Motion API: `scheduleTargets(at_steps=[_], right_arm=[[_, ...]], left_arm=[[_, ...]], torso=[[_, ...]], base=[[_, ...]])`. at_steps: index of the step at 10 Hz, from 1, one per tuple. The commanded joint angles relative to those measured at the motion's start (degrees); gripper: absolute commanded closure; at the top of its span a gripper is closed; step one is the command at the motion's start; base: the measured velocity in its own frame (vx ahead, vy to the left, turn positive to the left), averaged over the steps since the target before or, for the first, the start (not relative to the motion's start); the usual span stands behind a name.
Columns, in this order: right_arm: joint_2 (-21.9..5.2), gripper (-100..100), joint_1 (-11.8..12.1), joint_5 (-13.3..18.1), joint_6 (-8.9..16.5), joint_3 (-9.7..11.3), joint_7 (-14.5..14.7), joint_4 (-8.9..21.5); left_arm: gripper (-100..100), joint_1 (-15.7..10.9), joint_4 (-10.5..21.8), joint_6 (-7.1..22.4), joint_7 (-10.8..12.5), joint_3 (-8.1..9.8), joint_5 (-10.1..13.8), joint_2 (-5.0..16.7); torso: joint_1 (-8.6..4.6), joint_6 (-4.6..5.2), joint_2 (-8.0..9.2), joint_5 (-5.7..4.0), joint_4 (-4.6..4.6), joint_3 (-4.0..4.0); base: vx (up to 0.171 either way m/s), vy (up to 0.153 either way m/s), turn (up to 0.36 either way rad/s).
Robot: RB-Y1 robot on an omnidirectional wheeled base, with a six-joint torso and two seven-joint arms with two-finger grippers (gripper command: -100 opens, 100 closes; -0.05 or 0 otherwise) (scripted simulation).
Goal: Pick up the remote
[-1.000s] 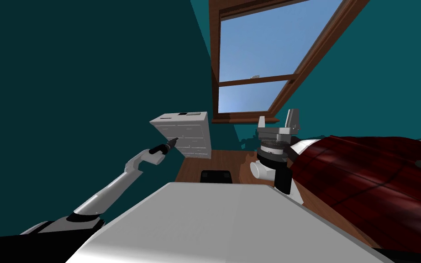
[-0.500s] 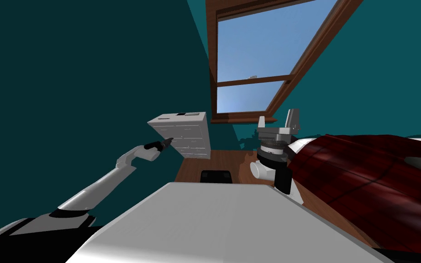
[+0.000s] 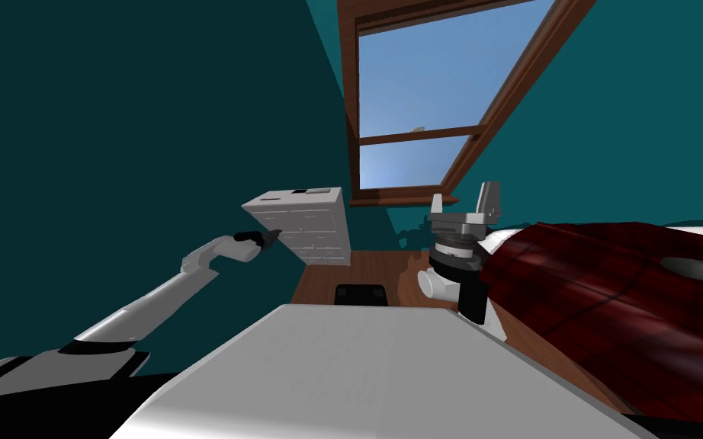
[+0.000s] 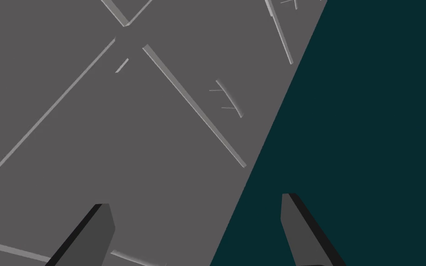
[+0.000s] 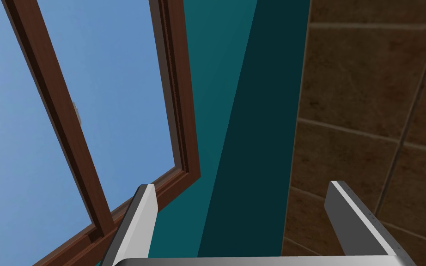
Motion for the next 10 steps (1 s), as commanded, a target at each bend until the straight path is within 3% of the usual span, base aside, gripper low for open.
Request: scheduleTargets(at_steps=[1,2,3,4,6,7,9,10], right_arm=[[0.00,0,0.00,0.00,0.00,0.00,0.00,0.00],[0.00,0,0.00,0.00,0.00,0.00,0.00,0.00],[0.00,0,0.00,0.00,0.00,0.00,0.00,0.00],[0.00,0,0.00,0.00,0.00,0.00,0.00,0.00],[0.00,0,0.00,0.00,0.00,0.00,0.00,0.00],[0.00,0,0.00,0.00,0.00,0.00,0.00,0.00],[0.00,0,0.00,0.00,0.00,0.00,0.00,0.00],[0.00,0,0.00,0.00,0.00,0.00,0.00,0.00]], left_arm=[[-100,-0.07,0.24,1.62,-0.04,-0.06,0.05,0.06],[-100,-1.88,2.52,4.12,-0.81,0.44,2.74,2.87],[-100,-1.88,2.52,6.25,-0.81,0.44,3.28,3.39],[-100,-3.68,4.77,8.15,-1.58,0.96,5.59,5.66],[-100,-3.68,4.77,11.25,-1.58,0.96,6.56,6.63],[-100,-5.47,6.98,13.01,-2.35,1.50,9.25,9.41],[-100,-5.47,6.98,16.26,-2.35,1.50,9.88,9.77],[-100,-7.24,9.13,18.24,-3.12,2.05,12.35,12.29]], torso=[[0.00,0.00,0.00,0.00,0.00,0.00],[0.04,0.00,0.02,0.01,0.00,0.01],[-0.02,0.04,-0.03,-0.02,0.00,-0.01],[-0.03,0.00,-0.03,-0.01,-0.01,-0.02],[-0.08,0.01,-0.07,-0.02,-0.02,-0.04],[-0.03,0.00,-0.03,0.00,-0.01,-0.02],[-0.06,0.00,-0.08,-0.02,-0.02,-0.05],[-0.02,0.00,-0.03,0.00,-0.01,-0.02]], base=[[0.000,0.000,0.000],[0.015,-0.020,-0.062],[0.018,-0.021,-0.052],[0.030,-0.036,-0.069],[0.021,-0.023,-0.006],[0.031,-0.030,-0.083],[0.024,-0.020,-0.002],[0.039,-0.030,-0.062]])
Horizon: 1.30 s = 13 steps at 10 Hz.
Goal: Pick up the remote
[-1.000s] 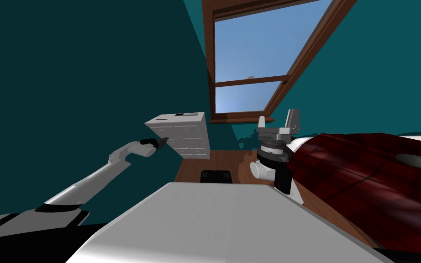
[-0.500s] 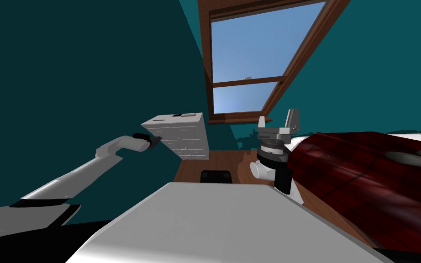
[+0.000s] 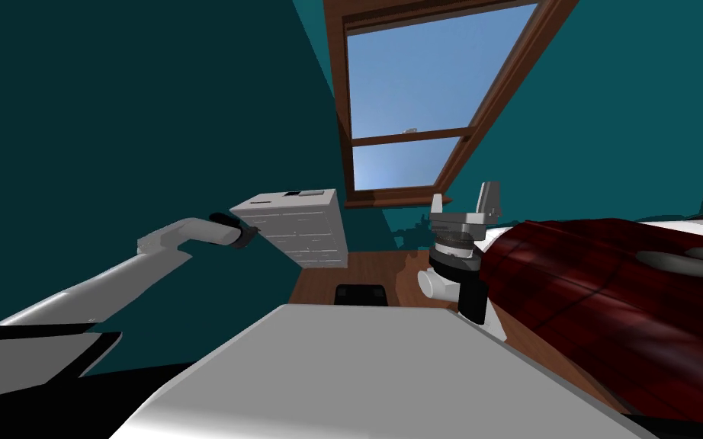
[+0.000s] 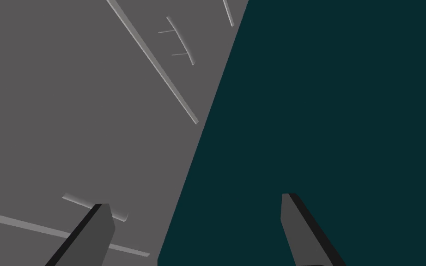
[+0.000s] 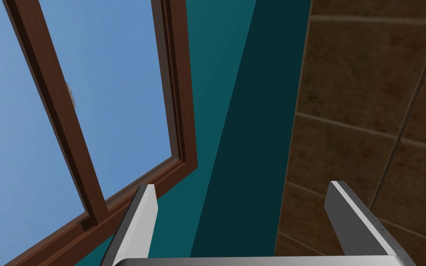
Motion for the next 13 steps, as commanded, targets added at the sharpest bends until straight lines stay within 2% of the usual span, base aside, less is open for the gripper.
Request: scheduleTargets(at_steps=[1,2,3,5,6,8,9,10,11,13], right_arm=[[0.00,0,0.00,0.00,0.00,0.00,0.00,0.00],[0.00,0,0.00,0.00,0.00,0.00,0.00,0.00],[0.00,0,0.00,0.00,0.00,0.00,0.00,0.00],[0.00,0,0.00,0.00,0.00,0.00,0.00,0.00],[0.00,0,0.00,0.00,0.00,0.00,0.00,0.00],[0.00,0,0.00,0.00,0.00,0.00,0.00,0.00],[0.00,0,0.00,0.00,0.00,0.00,0.00,0.00],[0.00,0,0.00,0.00,0.00,0.00,0.00,0.00],[0.00,0,0.01,0.00,0.00,0.00,0.00,0.00],[0.00,0,0.01,0.00,0.00,0.00,0.00,-0.01]], left_arm=[[-100,-0.52,0.53,2.86,-0.24,0.54,2.17,1.86],[-100,-0.52,0.53,4.20,-0.24,0.54,2.17,1.86],[-100,-2.28,2.61,5.99,-1.00,1.11,4.85,4.55],[-100,-2.28,2.61,8.66,-1.00,1.11,5.51,4.71],[-100,-4.03,4.63,10.46,-1.74,1.69,8.32,7.38],[-100,-4.03,4.63,12.96,-1.74,1.69,8.85,7.38],[-100,-5.76,6.58,15.05,-2.45,2.29,11.59,9.85],[-100,-5.76,6.58,16.72,-2.45,2.29,12.13,9.85],[-100,-7.45,8.45,18.43,-3.14,2.90,14.63,12.07],[-100,-7.45,8.45,20.91,-3.14,2.90,15.35,12.07]], torso=[[0.00,0.00,0.00,0.00,0.00,0.00],[-0.02,-0.01,0.00,0.00,-0.01,-0.01],[0.02,-0.02,0.05,0.02,0.00,0.02],[-0.06,-0.01,-0.06,-0.01,-0.02,-0.04],[0.02,-0.01,0.00,0.02,-0.02,-0.01],[-0.07,-0.01,-0.09,0.00,-0.04,-0.06],[0.01,-0.02,-0.01,0.02,-0.02,-0.02],[-0.07,0.01,-0.08,-0.01,-0.02,-0.05],[-0.05,-0.02,-0.11,0.00,-0.04,-0.08],[-0.06,0.00,-0.28,0.01,-0.08,-0.17]], base=[[0.037,-0.031,-0.036],[0.016,-0.018,0.001],[0.044,-0.045,-0.072],[0.042,-0.026,-0.012],[0.060,-0.037,-0.085],[0.046,-0.031,-0.012],[0.061,-0.043,-0.093],[0.072,-0.033,-0.043],[0.109,-0.050,-0.085],[0.082,-0.024,-0.015]])
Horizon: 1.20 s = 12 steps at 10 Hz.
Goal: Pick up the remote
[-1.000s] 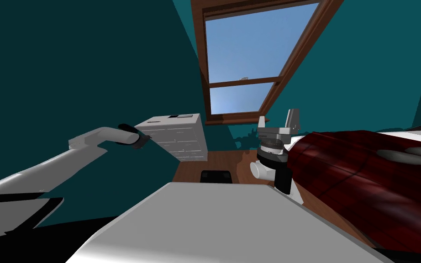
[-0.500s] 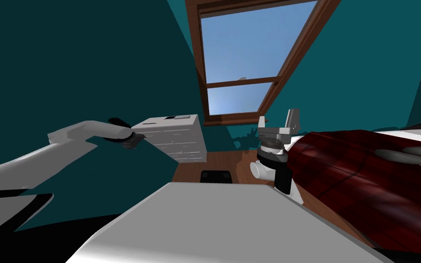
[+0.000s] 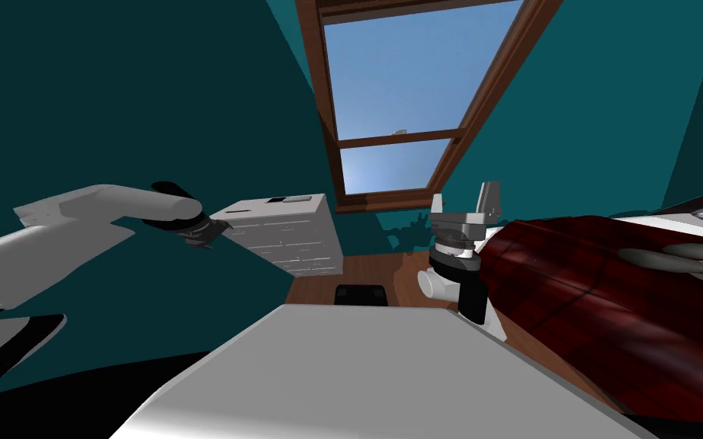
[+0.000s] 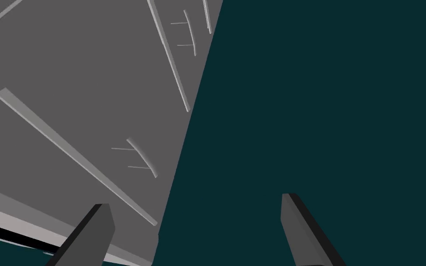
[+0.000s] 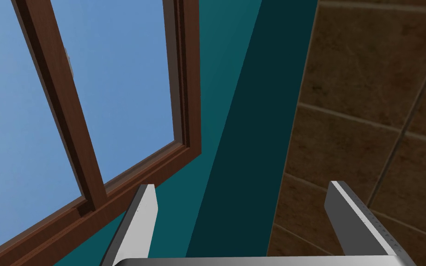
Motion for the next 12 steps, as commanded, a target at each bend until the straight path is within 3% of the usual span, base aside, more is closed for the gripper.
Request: scheduleTargets(at_steps=[1,2,3,6,7,10,11,12], right_arm=[[0.00,0,0.00,0.00,0.00,0.00,0.00,0.00],[0.00,0,0.00,0.00,0.00,0.00,0.00,0.00],[0.00,0,0.00,0.00,0.00,0.00,0.00,0.00],[0.00,0,0.01,0.00,0.00,0.00,0.00,0.00],[0.00,0,0.01,0.00,0.00,0.00,0.00,0.00],[0.00,0,0.01,0.00,0.00,0.00,0.00,0.00],[0.00,0,0.01,0.00,0.00,0.00,0.00,0.00],[0.00,0,0.01,0.00,0.00,0.00,0.00,0.00]], left_arm=[[-100,-0.98,1.71,2.86,-0.65,1.09,2.86,2.11],[-100,-0.98,1.71,4.22,-0.65,1.09,3.45,2.11],[-100,-2.53,3.41,5.84,-1.27,1.67,5.43,3.74],[-100,-3.97,5.00,10.83,-1.85,2.21,9.38,5.05],[-100,-5.29,6.49,12.52,-2.39,2.69,11.68,6.04],[-100,-6.47,7.87,16.50,-2.89,3.12,14.73,6.73],[-100,-7.52,9.14,18.67,-3.34,3.50,17.12,7.12],[-100,-7.52,9.14,19.02,-3.34,3.50,17.12,7.12]], torso=[[0.00,0.00,0.00,0.00,0.00,0.00],[-0.08,0.03,-0.11,-0.03,-0.01,-0.05],[-0.09,0.01,-0.10,-0.03,-0.02,-0.06],[-0.10,0.04,-0.31,-0.04,-0.06,-0.17],[-0.03,0.00,-0.27,-0.01,-0.07,-0.16],[0.01,0.04,-0.39,-0.01,-0.09,-0.22],[0.03,0.00,-0.37,0.02,-0.10,-0.22],[-0.08,0.04,-0.41,-0.01,-0.10,-0.24]], base=[[0.103,-0.040,-0.100],[0.100,-0.042,-0.055],[0.137,-0.056,-0.093],[0.140,-0.030,-0.079],[0.141,-0.057,-0.092],[0.158,-0.013,-0.084],[0.174,-0.039,-0.118],[0.160,-0.019,-0.063]])
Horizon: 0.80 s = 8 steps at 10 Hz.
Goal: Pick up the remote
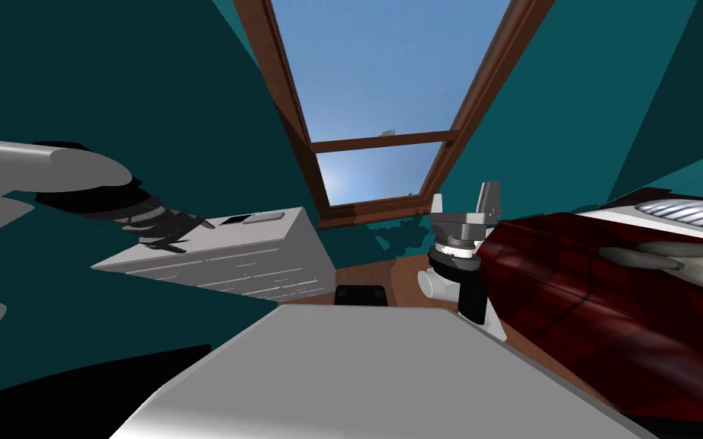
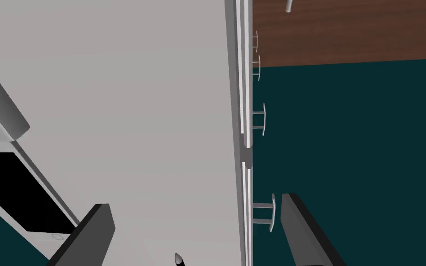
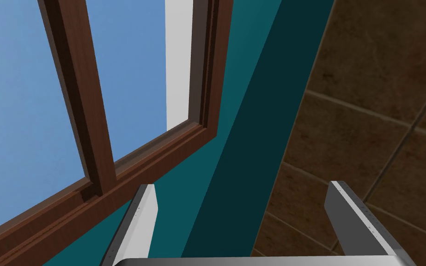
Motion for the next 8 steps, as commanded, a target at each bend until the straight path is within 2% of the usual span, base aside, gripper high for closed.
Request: scheduleTargets(at_steps=[1,2,3,6,8], right_arm=[[0.00,0,0.00,0.00,0.00,0.00,0.00,0.00],[0.00,0,0.00,0.00,0.00,0.00,0.00,0.00],[0.00,0,0.00,0.00,0.00,0.00,0.00,0.00],[0.00,0,0.00,0.00,0.00,0.00,0.00,0.00],[0.00,0,0.00,0.00,0.00,0.00,0.00,0.00]], left_arm=[[-100,-0.49,0.79,2.85,-0.05,0.75,2.57,0.07],[-100,-1.23,1.79,4.25,-0.40,0.99,4.38,-0.04],[-100,-1.23,1.79,5.06,-0.40,0.99,4.49,-0.04],[-100,-2.32,3.88,10.37,-1.11,1.12,8.45,-1.35],[-100,-2.33,4.24,12.19,-1.22,0.99,9.12,-1.86]], torso=[[0.00,0.00,0.00,0.00,0.00,0.00],[0.04,0.02,-0.14,0.01,-0.03,-0.07],[0.03,0.05,-0.31,0.01,-0.08,-0.18],[-0.06,0.03,-0.14,-0.01,-0.04,-0.08],[0.01,-0.01,0.02,0.01,-0.01,0.00]], base=[[0.210,-0.006,-0.108],[0.257,-0.011,-0.184],[0.174,-0.020,-0.072],[0.194,-0.026,-0.123],[0.105,-0.002,-0.024]])
